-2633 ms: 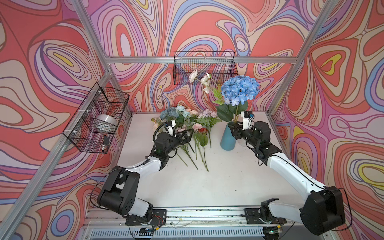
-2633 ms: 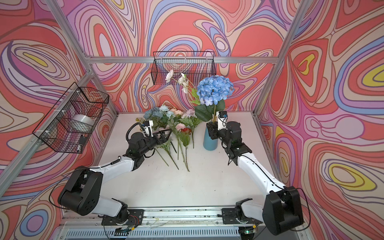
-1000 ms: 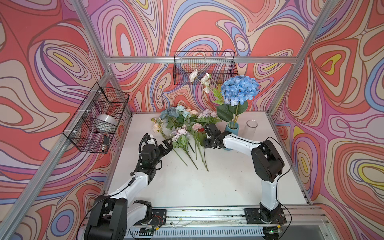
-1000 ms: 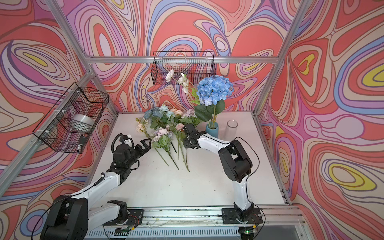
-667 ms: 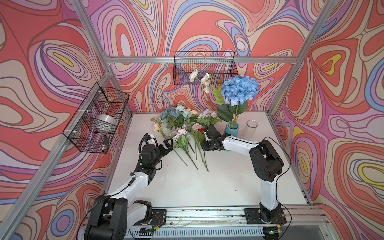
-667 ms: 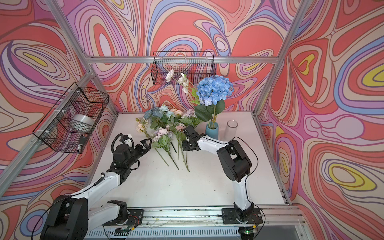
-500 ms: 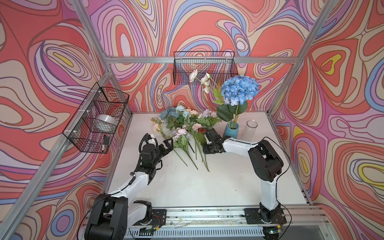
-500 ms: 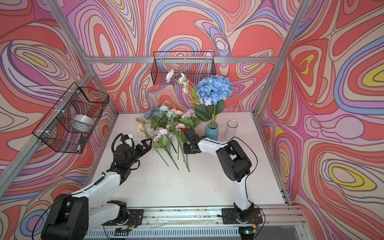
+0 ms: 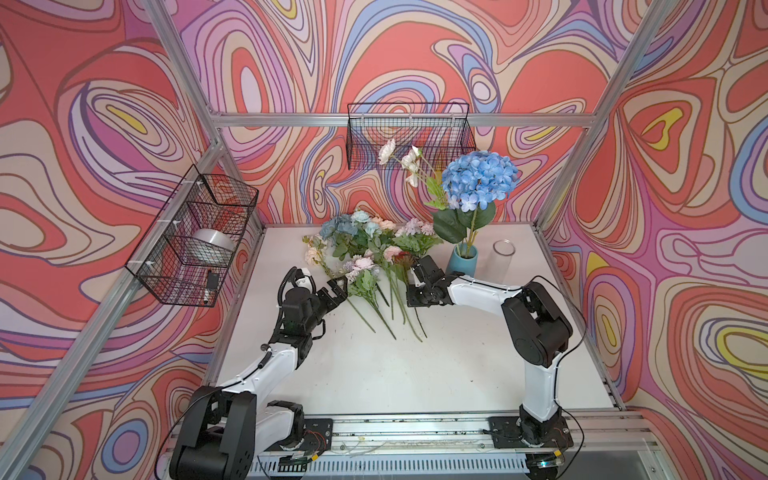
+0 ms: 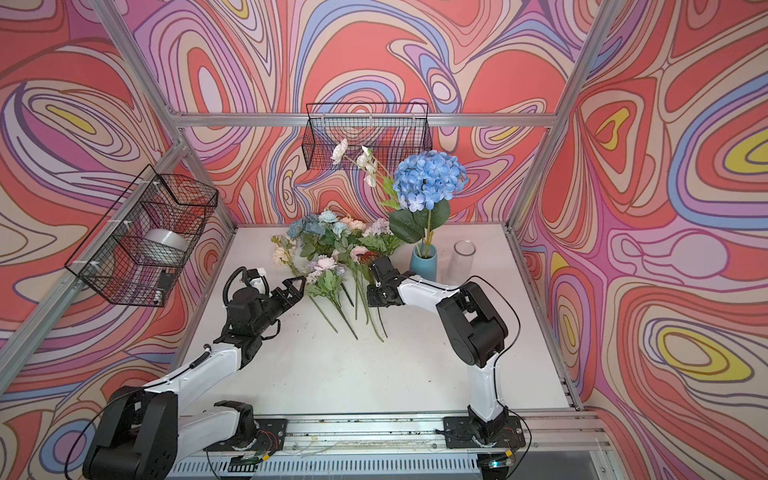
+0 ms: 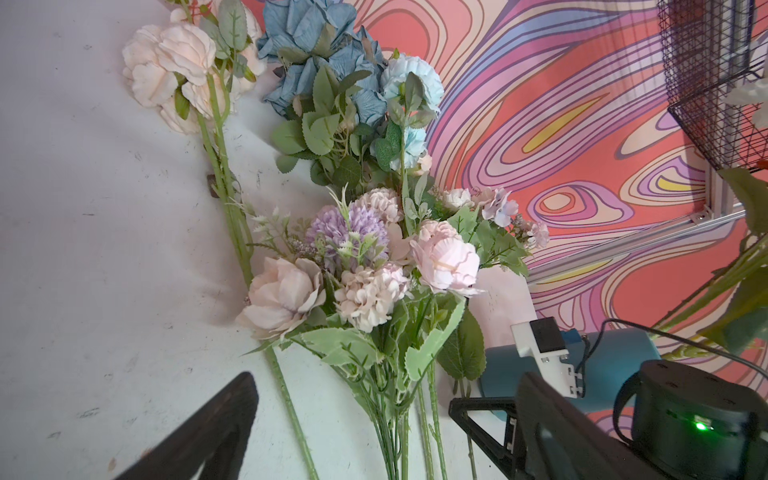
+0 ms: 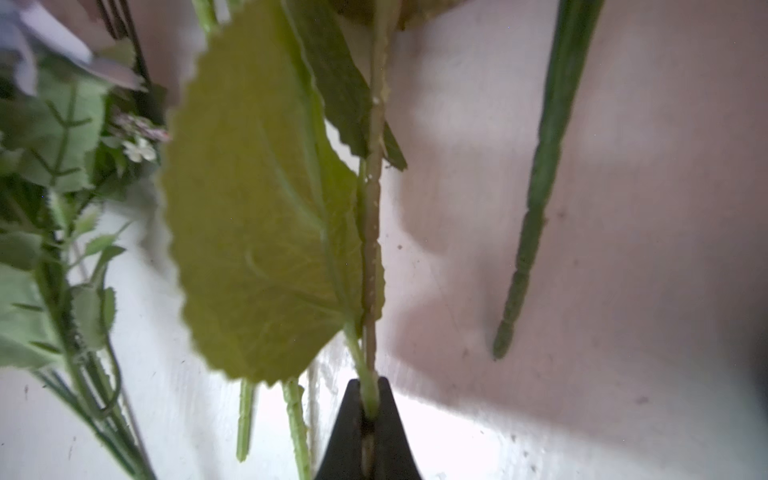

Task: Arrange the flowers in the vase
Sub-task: 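Grasp a leafy stem near the red carnation with the right gripper, then lift the red gerbera with the right gripper and carry it above the vase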

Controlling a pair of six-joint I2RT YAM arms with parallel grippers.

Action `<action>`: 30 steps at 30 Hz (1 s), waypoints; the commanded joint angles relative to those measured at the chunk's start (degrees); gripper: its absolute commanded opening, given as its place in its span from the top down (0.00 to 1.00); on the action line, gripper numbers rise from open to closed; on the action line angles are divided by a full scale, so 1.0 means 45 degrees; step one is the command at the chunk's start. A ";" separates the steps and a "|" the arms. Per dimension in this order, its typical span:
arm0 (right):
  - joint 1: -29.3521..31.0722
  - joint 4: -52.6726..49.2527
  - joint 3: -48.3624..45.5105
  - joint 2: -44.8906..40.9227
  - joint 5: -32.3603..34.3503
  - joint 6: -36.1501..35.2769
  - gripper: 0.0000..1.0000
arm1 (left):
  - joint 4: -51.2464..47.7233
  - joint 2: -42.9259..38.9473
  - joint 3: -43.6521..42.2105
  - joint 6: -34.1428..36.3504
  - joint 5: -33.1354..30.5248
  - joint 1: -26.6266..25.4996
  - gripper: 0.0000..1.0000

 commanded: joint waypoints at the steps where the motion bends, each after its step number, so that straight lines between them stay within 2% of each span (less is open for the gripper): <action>1: -0.0012 0.0022 -0.0160 -0.1181 0.0689 -0.0427 1.00 | 0.0697 0.0201 0.0416 -0.0275 0.0420 0.0058 0.00; 5: -0.0008 0.0294 -0.0756 -0.2187 0.1259 -0.1124 1.00 | 0.1756 0.0643 0.0528 -0.0613 0.1072 0.0030 0.00; 8: 0.0041 0.0692 -0.1338 -0.3057 0.1119 -0.2112 1.00 | 0.2443 0.0961 0.0678 -0.0747 0.1541 -0.0181 0.00; 16: 0.0215 0.1295 -0.3011 -0.5523 0.1512 -0.5407 1.00 | 0.1843 0.1340 0.1860 0.0277 0.1627 -0.1651 0.00; 25: 0.0233 0.4543 -0.5698 -1.0104 0.1545 -0.8240 1.00 | 0.1678 0.2256 0.2907 0.0774 0.1419 -0.2682 0.00; 27: 0.0234 0.5619 -0.6351 -1.0991 0.1409 -0.8842 1.00 | 0.1878 0.2779 0.3327 0.0872 0.1683 -0.2915 0.00; 30: 0.0235 0.7336 -0.7087 -1.1923 0.2137 -0.9440 1.00 | 0.2213 0.3678 0.4095 0.0802 0.2276 -0.3289 0.00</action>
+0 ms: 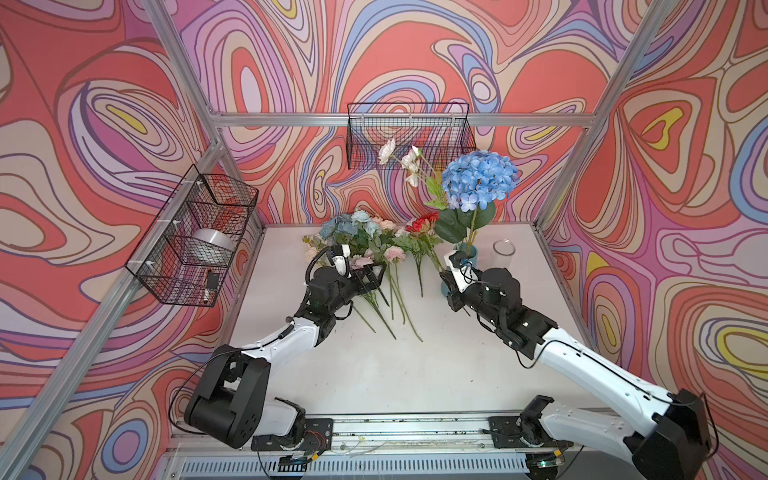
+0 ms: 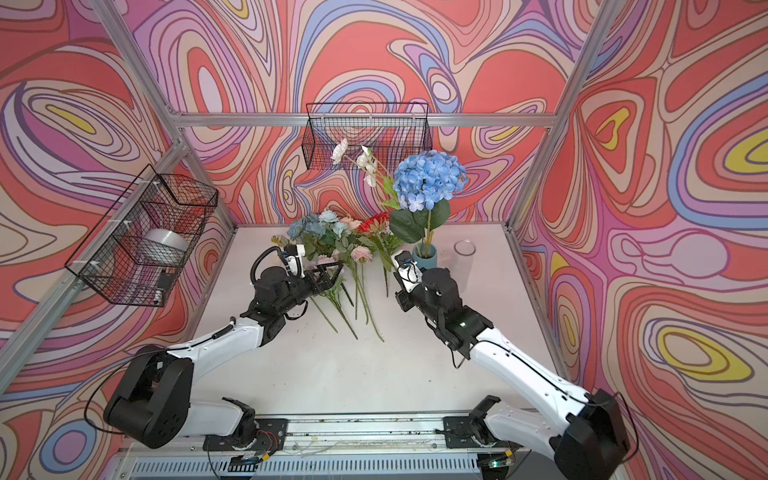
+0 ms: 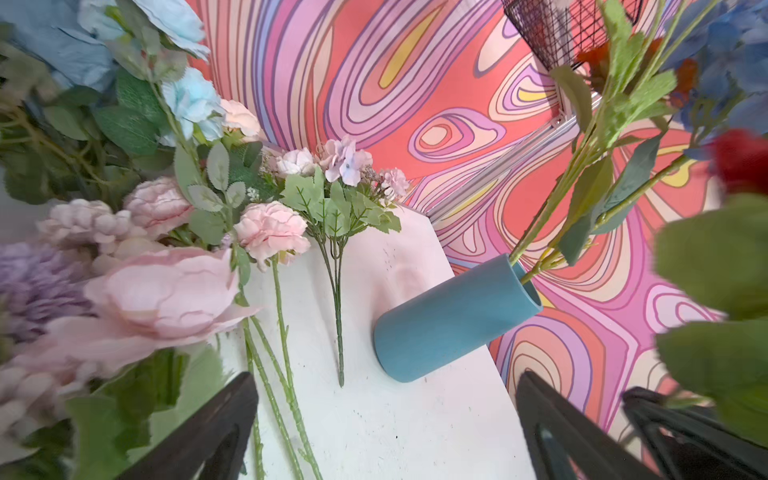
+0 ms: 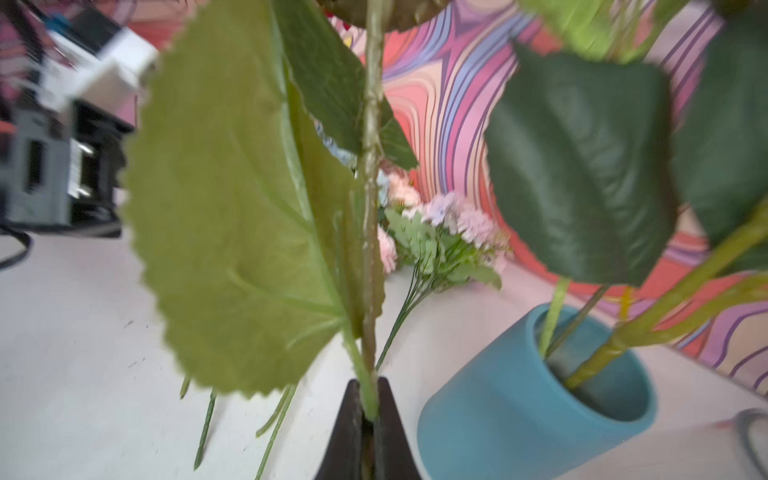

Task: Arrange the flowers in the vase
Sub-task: 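Lift the red gerbera with the right gripper and carry it above the vase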

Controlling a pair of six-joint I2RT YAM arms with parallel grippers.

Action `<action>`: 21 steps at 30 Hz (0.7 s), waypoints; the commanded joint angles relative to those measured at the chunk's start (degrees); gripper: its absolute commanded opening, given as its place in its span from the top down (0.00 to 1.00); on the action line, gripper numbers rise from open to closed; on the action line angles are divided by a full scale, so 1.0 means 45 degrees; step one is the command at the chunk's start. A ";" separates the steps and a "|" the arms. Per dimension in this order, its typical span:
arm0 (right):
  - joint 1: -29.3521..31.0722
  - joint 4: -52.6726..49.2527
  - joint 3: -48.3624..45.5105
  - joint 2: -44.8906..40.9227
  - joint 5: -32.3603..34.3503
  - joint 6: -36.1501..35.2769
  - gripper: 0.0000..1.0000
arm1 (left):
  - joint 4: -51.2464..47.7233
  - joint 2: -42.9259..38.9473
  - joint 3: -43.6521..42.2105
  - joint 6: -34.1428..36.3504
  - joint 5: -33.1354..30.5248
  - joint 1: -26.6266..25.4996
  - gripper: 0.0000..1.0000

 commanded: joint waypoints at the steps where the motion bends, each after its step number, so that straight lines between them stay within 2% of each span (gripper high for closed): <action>1: 0.0033 0.2876 -0.0784 -0.0663 0.0972 -0.1325 1.00 | 0.0854 0.0777 0.0931 0.0152 0.0671 -0.0452 0.00; 5: -0.0061 0.5885 -0.1733 -0.0813 0.1838 -0.1571 1.00 | 0.1458 0.1771 0.1928 0.0347 0.0938 -0.1177 0.00; 10: -0.0477 0.8677 -0.1916 0.0248 0.1734 -0.2259 1.00 | 0.1856 0.2986 0.3195 0.0370 0.1434 -0.1600 0.00; 15: -0.0927 0.8837 -0.0474 0.1470 0.0487 -0.3386 1.00 | 0.2124 0.3863 0.4049 0.0219 0.1931 -0.1723 0.00; 21: -0.2174 0.9345 0.1011 0.3139 -0.1222 -0.3193 1.00 | 0.2439 0.4243 0.4248 0.0116 0.2086 -0.1849 0.00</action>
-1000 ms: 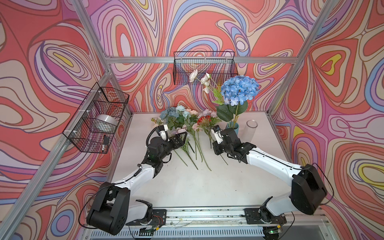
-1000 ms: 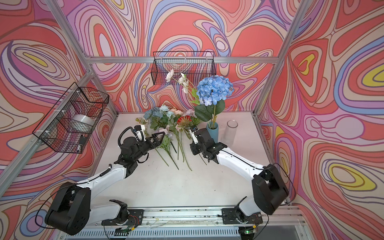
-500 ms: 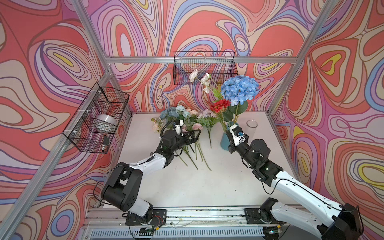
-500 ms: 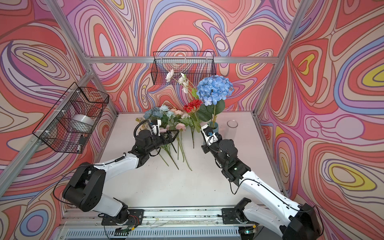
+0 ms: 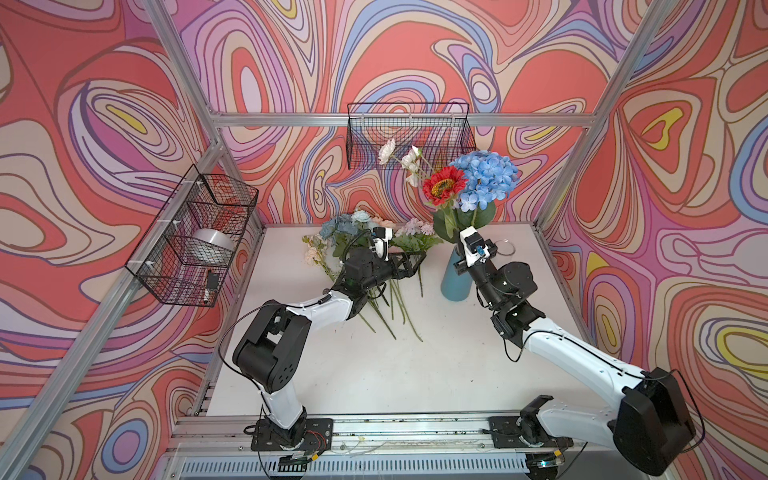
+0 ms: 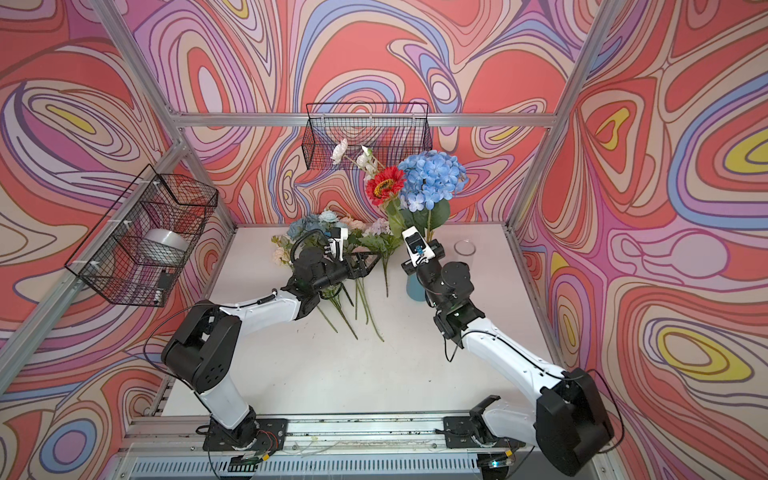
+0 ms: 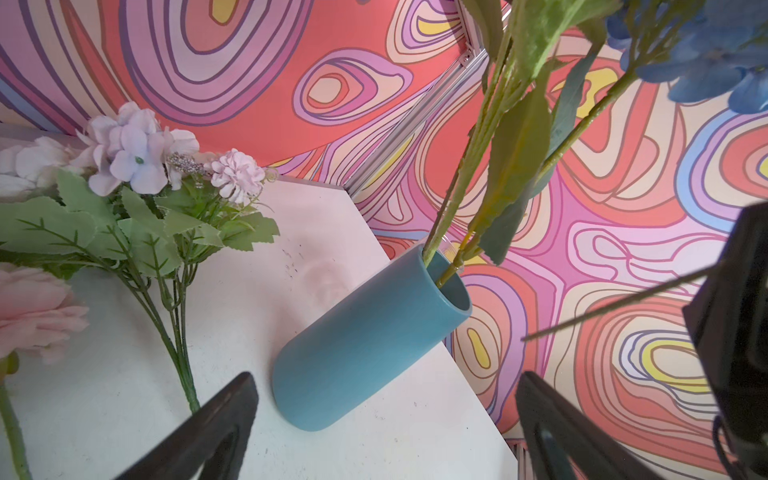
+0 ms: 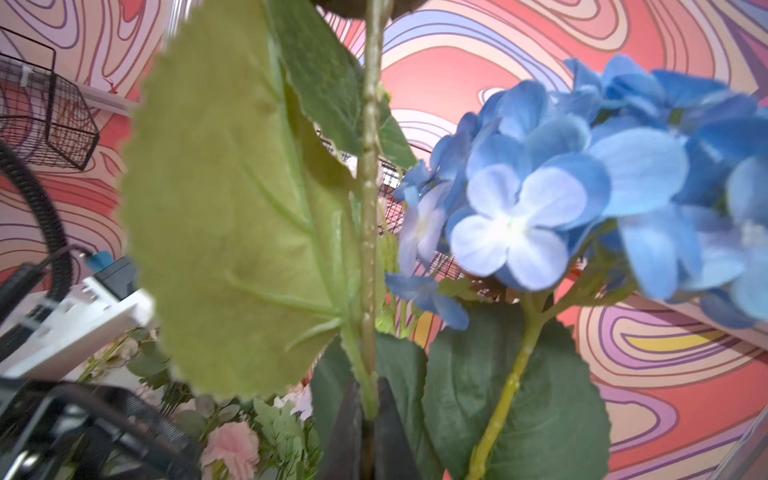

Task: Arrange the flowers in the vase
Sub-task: 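Lift the red gerbera with the right gripper and carry it above the vase, then lower the red gerbera stem into the teal vase with the right gripper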

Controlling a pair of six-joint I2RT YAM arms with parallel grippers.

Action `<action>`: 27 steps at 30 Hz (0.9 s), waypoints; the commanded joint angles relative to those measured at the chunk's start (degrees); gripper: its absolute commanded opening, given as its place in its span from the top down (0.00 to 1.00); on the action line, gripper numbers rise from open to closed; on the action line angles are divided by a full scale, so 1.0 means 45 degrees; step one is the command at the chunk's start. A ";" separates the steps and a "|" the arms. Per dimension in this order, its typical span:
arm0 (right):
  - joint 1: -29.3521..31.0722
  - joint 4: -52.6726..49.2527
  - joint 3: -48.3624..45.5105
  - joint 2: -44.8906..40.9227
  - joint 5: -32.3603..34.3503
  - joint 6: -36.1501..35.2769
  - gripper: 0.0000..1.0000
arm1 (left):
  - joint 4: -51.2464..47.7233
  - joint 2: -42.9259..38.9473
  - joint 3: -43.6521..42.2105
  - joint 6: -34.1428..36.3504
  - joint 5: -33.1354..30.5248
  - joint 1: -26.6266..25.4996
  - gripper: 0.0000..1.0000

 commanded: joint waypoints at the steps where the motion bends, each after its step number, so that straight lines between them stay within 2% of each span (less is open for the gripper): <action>1: -0.0558 0.1117 0.0673 0.0853 -0.1279 -0.0025 1.00 | 0.0778 0.0210 0.0348 -0.0086 0.0371 -0.0121 0.00; 11: -0.1015 0.3097 0.0979 0.2946 -0.2175 0.1214 1.00 | 0.1032 0.0390 0.0130 -0.0187 0.0512 -0.0160 0.00; 27: -0.1323 0.3728 -0.1148 0.3199 -0.1062 0.2358 1.00 | 0.1246 0.0450 0.0063 -0.0308 0.0856 -0.0179 0.00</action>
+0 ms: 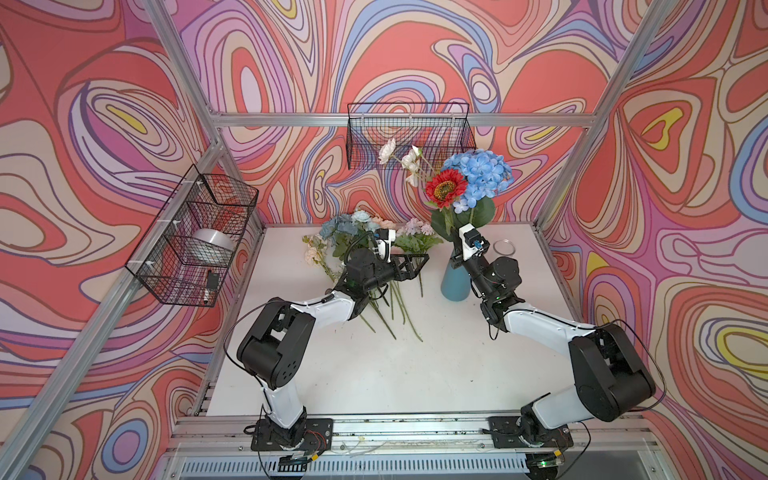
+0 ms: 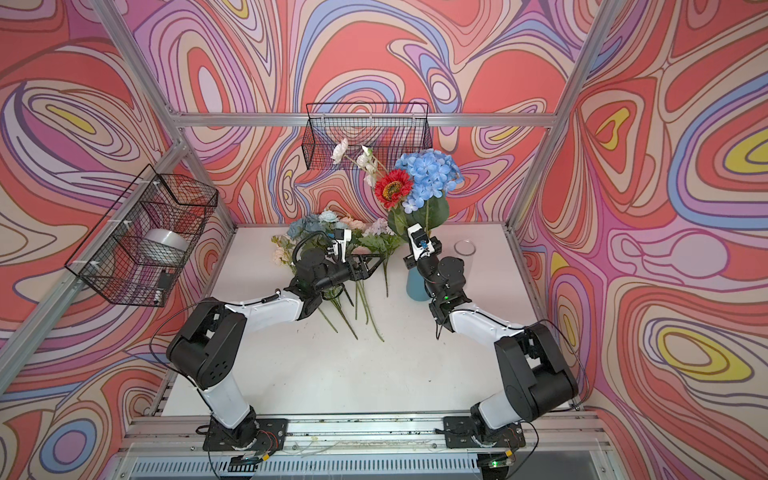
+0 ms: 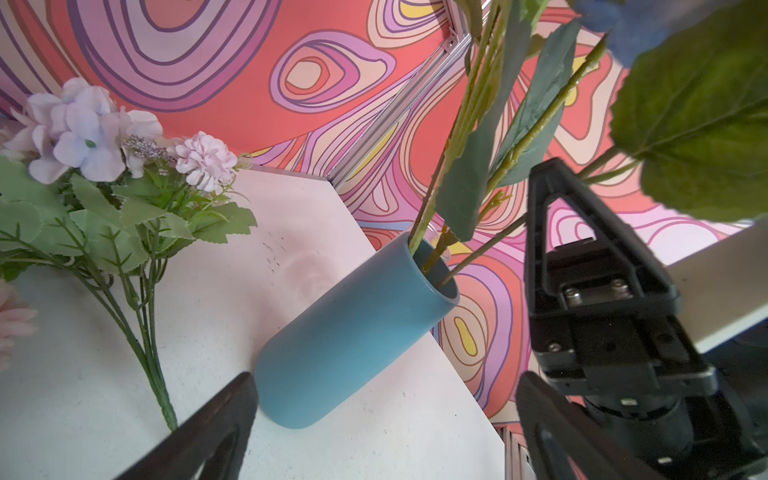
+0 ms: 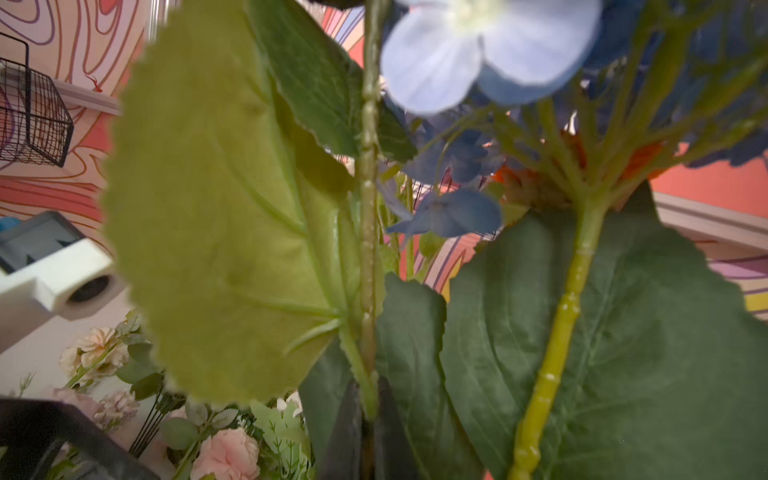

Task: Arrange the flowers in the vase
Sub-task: 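Lower the red gerbera stem into the teal vase with the right gripper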

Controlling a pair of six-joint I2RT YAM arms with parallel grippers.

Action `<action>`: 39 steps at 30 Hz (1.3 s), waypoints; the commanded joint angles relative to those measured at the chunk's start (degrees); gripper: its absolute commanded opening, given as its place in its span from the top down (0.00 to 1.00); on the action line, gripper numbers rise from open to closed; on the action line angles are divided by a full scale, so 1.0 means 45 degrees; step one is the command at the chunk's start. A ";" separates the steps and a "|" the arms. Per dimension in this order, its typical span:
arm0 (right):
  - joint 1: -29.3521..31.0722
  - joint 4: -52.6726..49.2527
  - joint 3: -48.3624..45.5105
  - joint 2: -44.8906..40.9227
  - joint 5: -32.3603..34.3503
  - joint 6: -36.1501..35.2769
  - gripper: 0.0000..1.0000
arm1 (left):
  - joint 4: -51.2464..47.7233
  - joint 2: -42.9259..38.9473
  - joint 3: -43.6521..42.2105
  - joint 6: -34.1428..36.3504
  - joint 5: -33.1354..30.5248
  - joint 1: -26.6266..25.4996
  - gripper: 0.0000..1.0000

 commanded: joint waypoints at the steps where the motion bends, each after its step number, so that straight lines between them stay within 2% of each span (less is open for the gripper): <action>1: -0.0047 0.0173 -0.0476 0.0000 0.0376 0.0576 1.00 | 0.0635 0.0121 0.0038 -0.0126 0.0243 -0.0111 0.00; 13: -0.0060 -0.0374 -0.1220 -0.0247 0.0894 0.1125 0.99 | 0.0459 -0.0229 -0.0245 -0.0006 0.0168 -0.0141 0.00; 23: -0.0052 -0.1366 -0.1394 -0.0901 0.0751 0.1235 0.69 | 0.0317 -0.0547 -0.0379 0.0099 0.0129 -0.0132 0.00; 28: -0.0046 -0.1956 -0.1533 -0.1392 0.0765 0.1340 0.62 | 0.0284 -0.0725 -0.0480 0.0140 0.0088 -0.0131 0.00; 34: -0.0048 -0.3024 -0.1564 -0.2049 0.1072 0.1501 0.62 | 0.0206 -0.0750 0.0294 0.0325 0.0379 -0.0153 0.00; 39: -0.0063 -0.4928 -0.0803 -0.2083 0.2033 0.1813 0.63 | 0.0365 -0.0612 0.1541 0.0414 0.0702 -0.0354 0.00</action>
